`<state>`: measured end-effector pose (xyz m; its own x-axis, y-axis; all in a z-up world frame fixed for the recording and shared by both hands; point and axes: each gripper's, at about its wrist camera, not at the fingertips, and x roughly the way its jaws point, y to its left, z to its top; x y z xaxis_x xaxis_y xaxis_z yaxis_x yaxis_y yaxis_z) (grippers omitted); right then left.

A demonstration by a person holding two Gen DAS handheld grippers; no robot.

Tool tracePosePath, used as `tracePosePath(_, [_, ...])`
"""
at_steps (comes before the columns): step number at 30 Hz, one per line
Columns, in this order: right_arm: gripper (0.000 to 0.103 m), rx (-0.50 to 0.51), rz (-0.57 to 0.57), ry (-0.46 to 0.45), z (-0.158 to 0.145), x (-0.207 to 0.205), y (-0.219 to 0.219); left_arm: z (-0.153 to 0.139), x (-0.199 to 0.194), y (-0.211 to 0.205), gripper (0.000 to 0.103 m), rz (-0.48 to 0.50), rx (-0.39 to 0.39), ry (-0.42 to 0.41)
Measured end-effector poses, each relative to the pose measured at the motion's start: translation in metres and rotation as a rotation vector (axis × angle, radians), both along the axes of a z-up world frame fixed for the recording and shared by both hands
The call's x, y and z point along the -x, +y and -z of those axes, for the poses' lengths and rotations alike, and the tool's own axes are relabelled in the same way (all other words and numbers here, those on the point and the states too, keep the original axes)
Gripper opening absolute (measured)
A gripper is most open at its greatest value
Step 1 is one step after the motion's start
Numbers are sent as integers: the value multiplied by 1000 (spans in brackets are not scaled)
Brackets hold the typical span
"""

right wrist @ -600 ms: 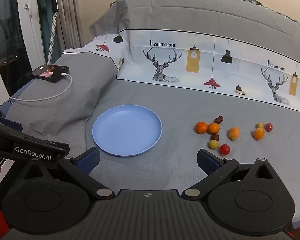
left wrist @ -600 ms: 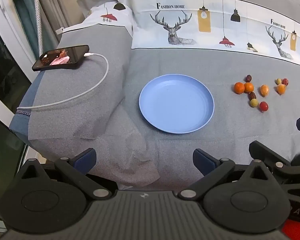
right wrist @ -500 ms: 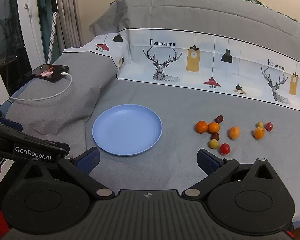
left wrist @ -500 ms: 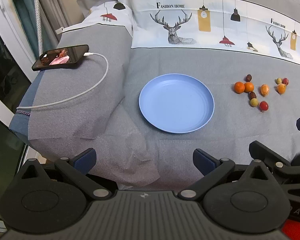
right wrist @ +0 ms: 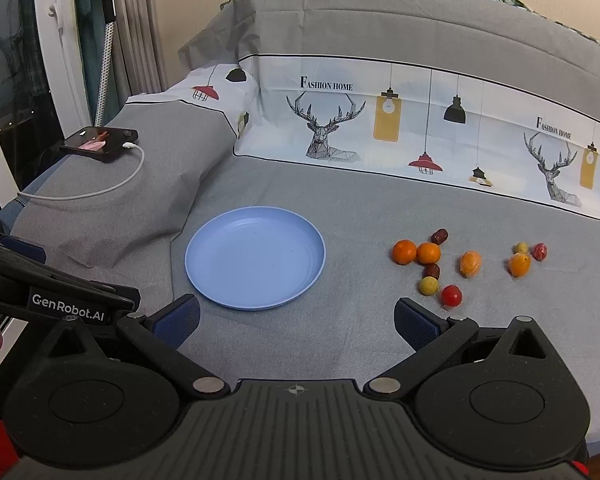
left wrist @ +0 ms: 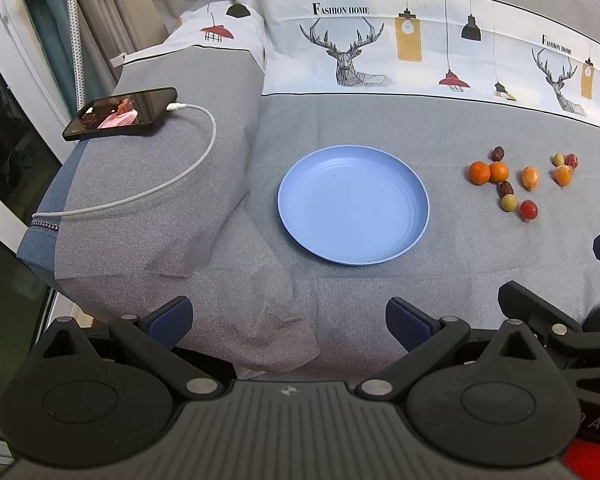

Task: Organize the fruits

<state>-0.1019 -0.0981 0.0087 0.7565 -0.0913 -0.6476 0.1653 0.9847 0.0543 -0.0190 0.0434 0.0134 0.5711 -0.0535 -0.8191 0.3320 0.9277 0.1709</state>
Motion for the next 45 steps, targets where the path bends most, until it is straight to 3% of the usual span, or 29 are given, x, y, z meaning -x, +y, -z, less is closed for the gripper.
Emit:
tracePosePath(16, [102, -16, 11, -1, 3, -3, -1, 1, -4, -2, 103, 1, -13, 13])
tracePosePath(23, [102, -144, 56, -47, 16, -1, -22, 6, -17, -21, 103, 27, -29, 48])
tracePosePath(25, [102, -130, 89, -75, 20, -2, -32, 7, -21, -30, 103, 33, -44, 47])
tracePosePath(29, [102, -101, 214, -84, 36, -3, -61, 11, -31, -51, 103, 50, -38, 27])
tracePosePath(35, [102, -77, 364, 23, 76, -11, -115, 29, -57, -100, 103, 109, -27, 53])
tracePosePath(41, [102, -47, 406, 74, 119, -37, -172, 57, -88, -170, 103, 214, 4, 114])
tracePosePath(45, [102, -3, 487, 89, 140, -55, -221, 86, -99, -217, 103, 290, -9, 106])
